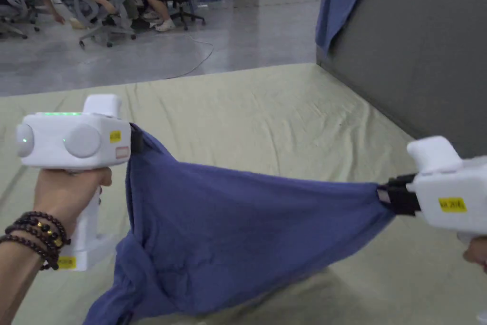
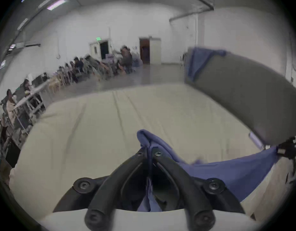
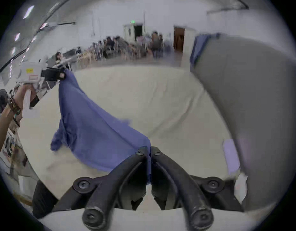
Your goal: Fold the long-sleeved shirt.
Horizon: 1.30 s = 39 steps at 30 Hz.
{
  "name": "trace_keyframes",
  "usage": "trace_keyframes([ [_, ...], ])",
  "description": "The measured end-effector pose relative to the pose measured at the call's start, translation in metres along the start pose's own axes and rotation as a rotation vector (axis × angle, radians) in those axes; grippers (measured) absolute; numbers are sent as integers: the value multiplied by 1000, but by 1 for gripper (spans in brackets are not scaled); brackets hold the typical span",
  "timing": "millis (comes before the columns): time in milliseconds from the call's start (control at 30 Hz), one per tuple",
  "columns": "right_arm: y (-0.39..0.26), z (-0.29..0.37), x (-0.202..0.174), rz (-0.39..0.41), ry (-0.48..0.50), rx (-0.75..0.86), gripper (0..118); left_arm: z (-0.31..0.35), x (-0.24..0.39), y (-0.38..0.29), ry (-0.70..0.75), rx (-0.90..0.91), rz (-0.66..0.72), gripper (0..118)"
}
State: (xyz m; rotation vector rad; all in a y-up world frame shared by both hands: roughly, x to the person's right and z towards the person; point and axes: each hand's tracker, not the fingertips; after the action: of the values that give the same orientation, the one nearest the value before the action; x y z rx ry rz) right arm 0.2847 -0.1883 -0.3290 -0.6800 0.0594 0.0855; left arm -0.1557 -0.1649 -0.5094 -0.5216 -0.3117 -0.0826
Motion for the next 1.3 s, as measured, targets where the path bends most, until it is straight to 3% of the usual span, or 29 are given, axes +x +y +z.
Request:
trace_keyframes([
  [133,122,17,1,62,-55,164,0,60,-30,90,75,154,21,0],
  [367,324,50,0,7,-119,376,0,126,-59,219,212,373,70,0],
  [500,378,64,-6,-106,-107,424,0,137,-59,250,254,408,49,0],
  [567,391,65,-11,-105,-119,430,0,137,-61,258,289,413,37,0],
  [633,396,61,-15,-102,-165,445,0,137,-61,263,291,412,33,0],
  [800,387,44,-13,-147,-154,408,0,127,-63,256,298,394,13,0],
  [933,352,9,-12,-140,-145,341,0,101,-68,227,297,330,-4,0],
  [1300,192,-142,-24,-194,-86,37,0,-8,-78,56,268,34,72,0],
])
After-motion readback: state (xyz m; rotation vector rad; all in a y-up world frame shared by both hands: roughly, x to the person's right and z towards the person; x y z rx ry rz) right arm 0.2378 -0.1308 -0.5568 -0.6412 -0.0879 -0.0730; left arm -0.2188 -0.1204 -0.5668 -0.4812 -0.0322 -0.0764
